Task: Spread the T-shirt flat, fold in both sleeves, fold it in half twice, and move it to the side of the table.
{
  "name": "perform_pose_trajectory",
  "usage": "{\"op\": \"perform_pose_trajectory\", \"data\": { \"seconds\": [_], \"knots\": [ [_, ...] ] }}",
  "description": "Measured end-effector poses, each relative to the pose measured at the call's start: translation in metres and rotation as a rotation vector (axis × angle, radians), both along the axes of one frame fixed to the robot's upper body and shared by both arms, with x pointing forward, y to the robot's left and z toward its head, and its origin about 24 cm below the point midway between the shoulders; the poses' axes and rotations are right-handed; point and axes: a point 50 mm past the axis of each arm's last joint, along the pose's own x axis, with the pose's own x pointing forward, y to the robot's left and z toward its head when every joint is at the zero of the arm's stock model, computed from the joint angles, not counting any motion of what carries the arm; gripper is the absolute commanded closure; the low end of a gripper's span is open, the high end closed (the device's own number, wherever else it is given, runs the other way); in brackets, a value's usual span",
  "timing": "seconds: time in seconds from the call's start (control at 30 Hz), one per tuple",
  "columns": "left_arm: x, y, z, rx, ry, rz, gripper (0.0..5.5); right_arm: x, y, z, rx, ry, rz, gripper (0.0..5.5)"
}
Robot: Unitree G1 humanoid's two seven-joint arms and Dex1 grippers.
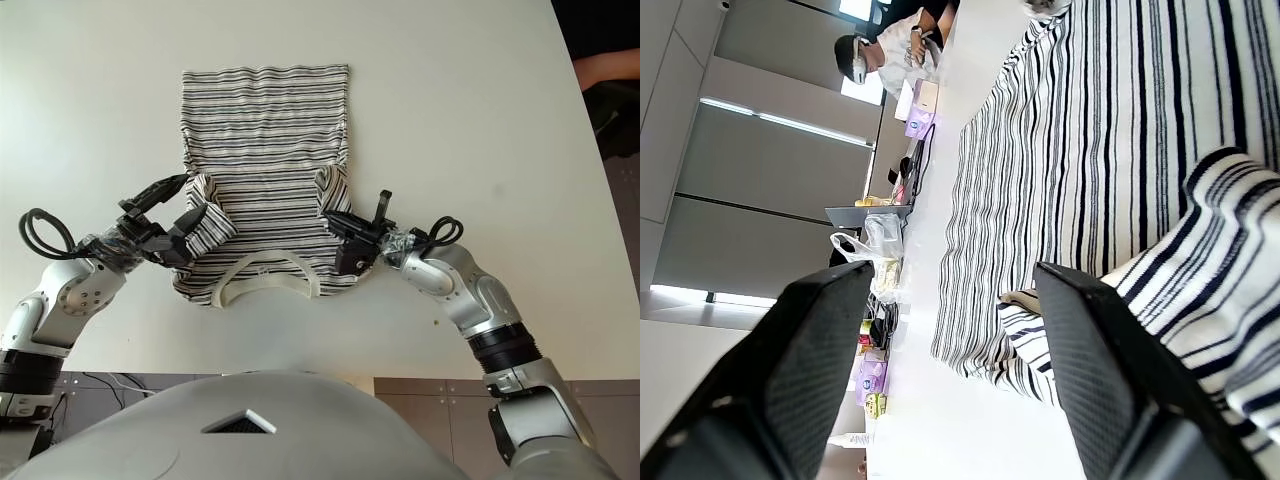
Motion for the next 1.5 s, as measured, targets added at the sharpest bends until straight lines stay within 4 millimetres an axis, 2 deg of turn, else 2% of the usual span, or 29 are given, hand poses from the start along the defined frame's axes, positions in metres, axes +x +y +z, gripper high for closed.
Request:
{"op": "perform_pose_trajectory", "data": {
  "seconds": [0.07,0.2,0.33,0.37,0.47,0.5,0.53,0.57,0.63,0.67,0.73,0.8,0.9,0.97,1.03,1.17,1.47,1.5],
  "knots": [
    [0.001,0.000,0.001,-0.004,-0.008,0.002,2.52,0.003,0.006,-0.003,0.010,0.008,0.012,5.38],
    [0.004,0.001,0.005,-0.019,-0.040,0.014,2.52,0.014,0.011,-0.002,0.022,-0.021,0.003,4.68],
    [0.008,0.005,0.021,-0.070,-0.099,0.034,2.52,0.015,0.010,0.000,0.033,-0.030,-0.007,4.01],
    [0.008,0.006,0.021,-0.067,-0.101,0.036,2.52,0.016,0.010,0.001,0.037,-0.035,-0.009,3.68],
    [0.008,0.012,0.026,-0.056,-0.106,0.042,2.52,0.012,0.012,0.008,0.101,-0.030,-0.004,3.20],
    [0.006,0.014,0.026,-0.054,-0.094,0.032,2.52,0.011,0.011,0.017,0.160,-0.027,-0.006,3.07],
    [0.004,0.016,0.026,-0.040,-0.084,0.016,2.52,0.011,0.006,0.027,0.219,-0.029,-0.023,2.90],
    [0.001,0.021,0.026,-0.015,-0.068,0.008,2.35,0.015,-0.007,0.043,0.275,-0.044,-0.065,2.72],
    [-0.005,0.038,0.027,0.001,-0.024,0.027,2.06,0.017,-0.038,0.065,0.273,-0.061,-0.130,2.64],
    [-0.010,0.051,0.027,0.025,0.007,0.050,1.92,0.013,-0.054,0.069,0.207,-0.052,-0.148,2.64],
    [-0.026,0.074,0.027,0.093,0.098,0.075,1.57,-0.001,-0.080,0.063,0.051,0.039,-0.168,2.64],
    [-0.039,0.083,0.025,0.120,0.172,0.061,1.40,-0.008,-0.088,0.056,-0.050,0.106,-0.149,2.64],
    [-0.062,0.092,0.010,0.179,0.372,0.015,1.40,-0.018,-0.085,0.043,-0.172,0.196,-0.080,2.64],
    [-0.067,0.086,0.001,0.173,0.441,-0.037,1.40,-0.026,-0.080,0.030,-0.233,0.238,-0.025,2.64],
    [-0.066,0.078,-0.001,0.158,0.462,-0.079,1.40,-0.029,-0.077,0.023,-0.257,0.257,0.003,2.64],
    [-0.061,0.069,-0.004,0.151,0.470,-0.137,1.40,-0.026,-0.062,0.022,-0.267,0.231,0.095,2.64],
    [-0.046,0.056,-0.006,0.158,0.444,-0.229,1.36,-0.023,-0.048,0.021,-0.273,0.206,0.169,2.45],
    [-0.045,0.053,-0.006,0.162,0.443,-0.249,1.58,-0.021,-0.046,0.021,-0.272,0.200,0.177,2.44]
  ]
}}
